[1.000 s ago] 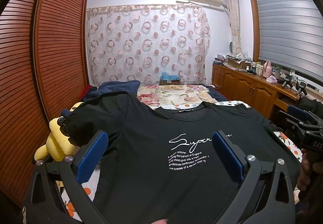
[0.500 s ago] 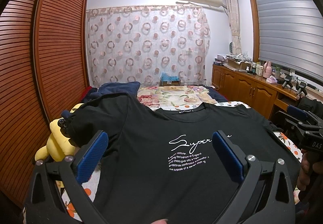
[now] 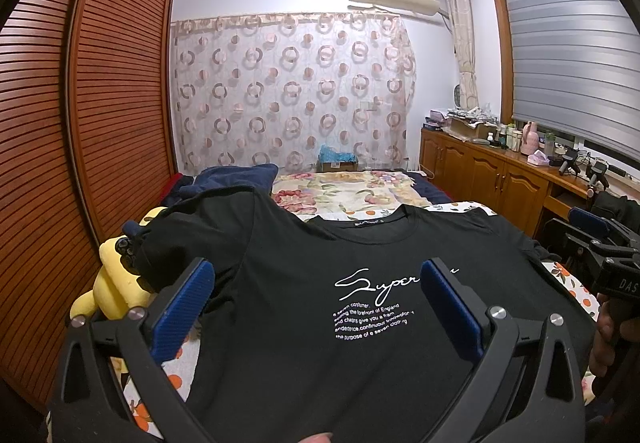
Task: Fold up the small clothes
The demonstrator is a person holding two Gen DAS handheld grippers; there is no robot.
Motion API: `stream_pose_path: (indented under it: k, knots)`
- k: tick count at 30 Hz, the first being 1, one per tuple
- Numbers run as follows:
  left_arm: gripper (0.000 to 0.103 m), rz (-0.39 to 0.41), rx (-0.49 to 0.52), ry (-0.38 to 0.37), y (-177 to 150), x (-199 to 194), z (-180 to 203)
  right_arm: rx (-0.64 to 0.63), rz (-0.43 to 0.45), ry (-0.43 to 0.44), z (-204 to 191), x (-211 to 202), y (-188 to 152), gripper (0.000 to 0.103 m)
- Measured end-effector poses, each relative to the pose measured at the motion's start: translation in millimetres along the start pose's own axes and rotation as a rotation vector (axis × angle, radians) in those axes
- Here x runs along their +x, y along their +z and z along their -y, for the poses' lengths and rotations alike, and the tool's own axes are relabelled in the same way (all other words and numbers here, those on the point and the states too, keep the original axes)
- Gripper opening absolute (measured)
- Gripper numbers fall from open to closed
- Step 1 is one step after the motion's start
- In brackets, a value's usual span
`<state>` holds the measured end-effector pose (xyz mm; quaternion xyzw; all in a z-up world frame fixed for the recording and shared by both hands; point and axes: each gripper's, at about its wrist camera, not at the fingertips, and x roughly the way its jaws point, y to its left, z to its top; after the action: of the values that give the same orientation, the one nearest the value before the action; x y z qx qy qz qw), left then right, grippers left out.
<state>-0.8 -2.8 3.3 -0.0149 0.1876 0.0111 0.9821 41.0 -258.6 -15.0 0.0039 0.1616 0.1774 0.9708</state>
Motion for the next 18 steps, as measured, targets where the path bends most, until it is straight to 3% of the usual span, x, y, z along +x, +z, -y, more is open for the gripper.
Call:
stream_pose_path:
  k: [18]
  knots:
    - [0.103, 0.004, 0.001, 0.002, 1.3, -2.2, 2.2, 0.001, -0.003, 0.002, -0.2, 1.1, -0.3, 0.103]
